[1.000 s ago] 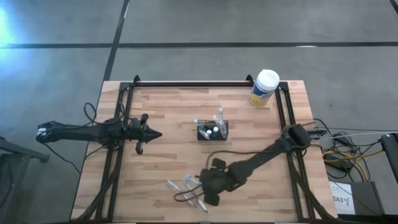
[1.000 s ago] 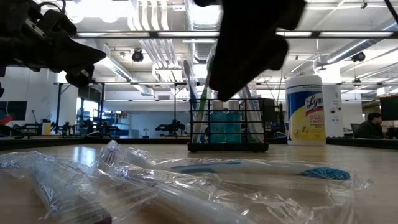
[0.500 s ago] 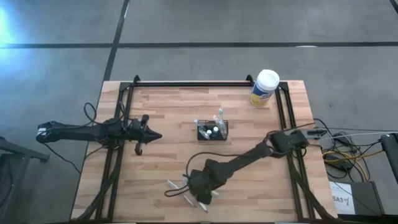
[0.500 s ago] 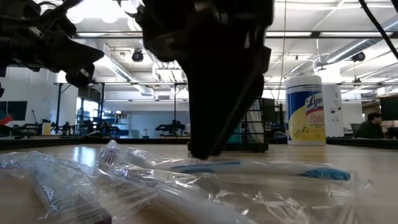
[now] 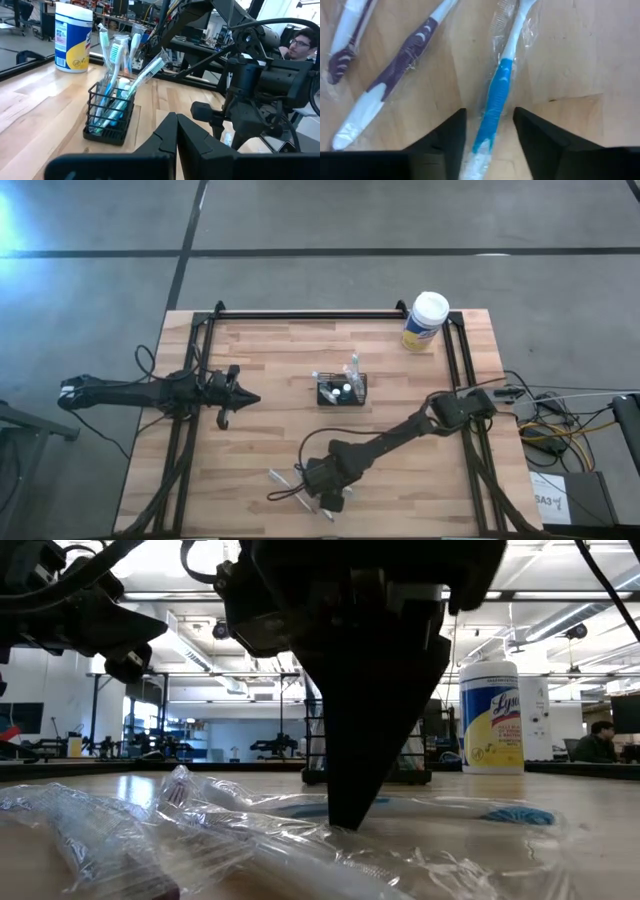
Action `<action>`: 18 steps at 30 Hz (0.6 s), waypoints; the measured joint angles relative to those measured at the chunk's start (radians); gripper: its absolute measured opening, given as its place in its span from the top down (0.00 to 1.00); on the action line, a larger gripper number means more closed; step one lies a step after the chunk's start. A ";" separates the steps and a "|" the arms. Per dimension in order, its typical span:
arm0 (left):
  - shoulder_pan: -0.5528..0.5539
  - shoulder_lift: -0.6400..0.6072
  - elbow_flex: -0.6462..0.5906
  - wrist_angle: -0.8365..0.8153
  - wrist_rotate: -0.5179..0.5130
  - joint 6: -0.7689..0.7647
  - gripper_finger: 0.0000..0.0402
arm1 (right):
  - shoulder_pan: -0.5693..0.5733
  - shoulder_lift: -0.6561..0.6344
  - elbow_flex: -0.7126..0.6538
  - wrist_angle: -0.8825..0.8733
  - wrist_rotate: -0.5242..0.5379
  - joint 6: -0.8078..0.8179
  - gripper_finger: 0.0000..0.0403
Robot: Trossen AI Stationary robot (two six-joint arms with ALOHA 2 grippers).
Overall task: Pick & Place toothbrushing station
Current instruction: Put the blue toothbrush into the wire organizer
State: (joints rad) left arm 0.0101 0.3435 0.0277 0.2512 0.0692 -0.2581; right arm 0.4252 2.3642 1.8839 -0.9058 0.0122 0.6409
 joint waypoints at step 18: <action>0.001 0.000 0.000 0.001 -0.003 0.000 0.98 | 0.031 -0.182 -0.035 -0.099 0.243 -0.077 0.95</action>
State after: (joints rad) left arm 0.0109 0.3431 0.0277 0.2523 0.0667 -0.2581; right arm 0.4559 2.1821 1.8492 -1.0049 0.2555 0.5638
